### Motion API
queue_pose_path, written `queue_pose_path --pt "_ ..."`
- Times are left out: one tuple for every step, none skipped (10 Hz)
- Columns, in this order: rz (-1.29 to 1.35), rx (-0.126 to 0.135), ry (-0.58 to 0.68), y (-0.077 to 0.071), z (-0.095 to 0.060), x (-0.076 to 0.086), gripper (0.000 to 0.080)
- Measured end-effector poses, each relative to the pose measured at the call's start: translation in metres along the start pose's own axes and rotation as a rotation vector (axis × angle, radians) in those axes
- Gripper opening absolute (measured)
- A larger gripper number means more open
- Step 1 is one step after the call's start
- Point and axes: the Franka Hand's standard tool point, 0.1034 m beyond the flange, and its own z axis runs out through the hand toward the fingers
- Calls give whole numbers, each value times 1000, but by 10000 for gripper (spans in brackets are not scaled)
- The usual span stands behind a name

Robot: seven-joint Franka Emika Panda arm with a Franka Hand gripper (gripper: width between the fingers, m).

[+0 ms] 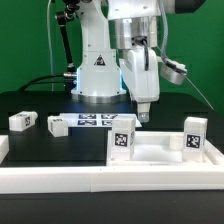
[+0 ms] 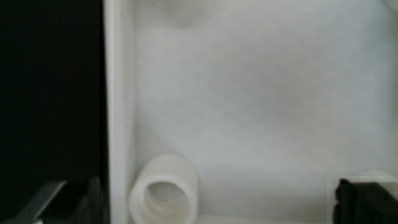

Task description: Assemble square table

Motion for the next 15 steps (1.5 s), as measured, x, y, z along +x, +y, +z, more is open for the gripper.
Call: queue_pose_path --pt "-6 -10 5 8 6 -3 649" --pt "-14 -20 12 16 12 -5 649" --pt "-22 -34 21 24 21 -7 649" --pt "-30 -44 30 29 29 -8 648" --pt "-37 -58 37 33 37 -9 648" --pt "-42 -71 43 37 44 -10 649" --pt "-54 -82 45 39 48 -10 649" --pt "-59 -94 48 41 53 -11 649" --pt "-61 -95 49 41 54 -11 649" --pt "-70 -94 49 40 54 -10 649" --pt "-74 -94 49 40 54 -10 526" --pt "-74 -94 49 40 54 -10 386" --pt "-74 -94 49 40 54 -10 251" --pt "-74 -94 49 40 54 -10 251" --pt "-71 -91 50 39 54 -9 79"
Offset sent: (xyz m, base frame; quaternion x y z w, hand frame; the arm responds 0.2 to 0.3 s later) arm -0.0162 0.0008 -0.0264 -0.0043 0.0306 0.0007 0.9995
